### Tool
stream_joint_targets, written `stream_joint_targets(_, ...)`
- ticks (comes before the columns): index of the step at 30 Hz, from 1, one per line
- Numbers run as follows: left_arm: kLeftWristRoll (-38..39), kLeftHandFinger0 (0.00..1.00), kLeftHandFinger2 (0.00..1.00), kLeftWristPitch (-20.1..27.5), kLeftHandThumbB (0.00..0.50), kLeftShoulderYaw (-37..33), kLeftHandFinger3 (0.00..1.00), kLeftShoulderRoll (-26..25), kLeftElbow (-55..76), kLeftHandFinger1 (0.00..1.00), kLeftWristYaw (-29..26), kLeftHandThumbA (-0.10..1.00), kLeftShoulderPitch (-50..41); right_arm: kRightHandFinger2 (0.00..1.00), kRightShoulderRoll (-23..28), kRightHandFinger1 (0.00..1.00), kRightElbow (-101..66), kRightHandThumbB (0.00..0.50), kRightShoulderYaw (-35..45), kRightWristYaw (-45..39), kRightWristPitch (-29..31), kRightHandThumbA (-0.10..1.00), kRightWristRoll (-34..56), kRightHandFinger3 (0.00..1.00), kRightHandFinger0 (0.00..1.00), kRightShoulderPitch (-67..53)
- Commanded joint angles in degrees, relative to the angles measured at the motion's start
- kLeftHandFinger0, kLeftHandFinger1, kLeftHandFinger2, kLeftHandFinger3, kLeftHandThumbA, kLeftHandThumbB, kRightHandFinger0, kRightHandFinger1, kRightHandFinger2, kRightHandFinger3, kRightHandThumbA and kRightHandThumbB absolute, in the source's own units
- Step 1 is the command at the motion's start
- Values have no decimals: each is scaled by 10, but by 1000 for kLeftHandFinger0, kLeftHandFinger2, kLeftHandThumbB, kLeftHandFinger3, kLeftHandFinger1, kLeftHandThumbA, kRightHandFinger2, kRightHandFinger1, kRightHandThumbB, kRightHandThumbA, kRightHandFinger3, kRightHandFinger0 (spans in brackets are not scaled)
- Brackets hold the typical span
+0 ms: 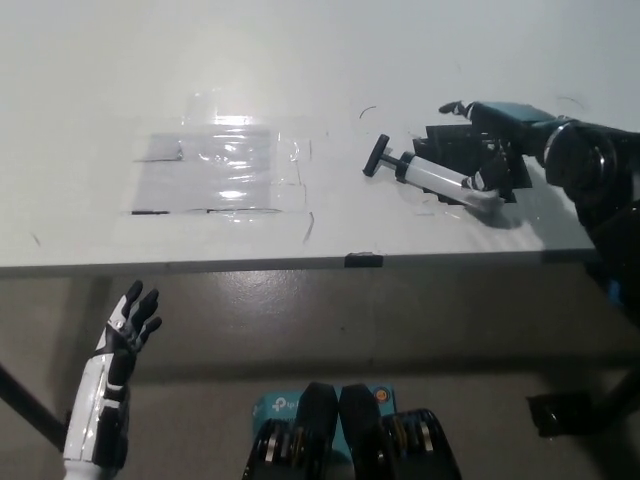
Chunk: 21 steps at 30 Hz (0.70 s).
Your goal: The robot uses right hand to pick up a small white air pumper and uses its left hand to compress it, and then puts it on the desk
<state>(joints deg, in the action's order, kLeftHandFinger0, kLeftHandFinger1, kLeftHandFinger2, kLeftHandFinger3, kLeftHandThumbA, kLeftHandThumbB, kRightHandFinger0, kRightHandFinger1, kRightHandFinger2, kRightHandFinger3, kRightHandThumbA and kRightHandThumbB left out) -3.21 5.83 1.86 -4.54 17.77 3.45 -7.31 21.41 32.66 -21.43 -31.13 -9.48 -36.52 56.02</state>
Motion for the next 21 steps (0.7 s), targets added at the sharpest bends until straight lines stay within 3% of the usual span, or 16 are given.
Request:
stream_joint_targets(1,8,1000,1000,25,201,-3,1000,-3,3,1000,1,1000,3,1000,23,1000,-33,438,45,29,27,900,46,1000,1000,27)
stream_joint_targets(3,11,1000,1000,27,202,-3,1000,-4,0,1000,2,1000,2,1000,27,1000,-49,422,61,51,42,951,50,1000,1000,28)
stream_joint_targets(10,10,1000,1000,35,205,-3,1000,-5,-9,1000,2,1000,-4,1000,3,1000,-176,375,187,118,57,907,130,1000,1000,14)
stream_joint_targets(11,11,1000,1000,42,208,-10,1000,1,-16,1000,3,1000,-9,1000,7,1000,-223,384,202,115,56,944,136,1000,1000,-4)
stream_joint_targets(13,18,1000,1000,45,209,-10,1000,-2,-21,1000,7,1000,-15,1000,-9,1000,-325,332,237,113,50,942,176,1000,1000,-48)
stream_joint_targets(14,18,1000,1000,46,207,-10,1000,-3,-22,1000,8,1000,-14,1000,-11,1000,-340,329,242,113,49,937,180,1000,1000,-55)
stream_joint_targets(15,19,1000,1000,44,216,-9,1000,-6,-28,1000,8,1000,-2,1000,-16,1000,-401,339,254,121,43,1000,180,1000,1000,-78)
stream_joint_targets(19,33,1000,1000,49,215,-9,1000,-10,-47,1000,16,1000,-2,1000,-76,1000,-556,335,289,140,39,925,250,1000,1000,-193)
stream_joint_targets(21,33,1000,1000,54,221,-10,1000,-14,-54,1000,20,1000,-9,1000,-102,1000,-612,276,283,150,60,936,268,1000,1000,-263)
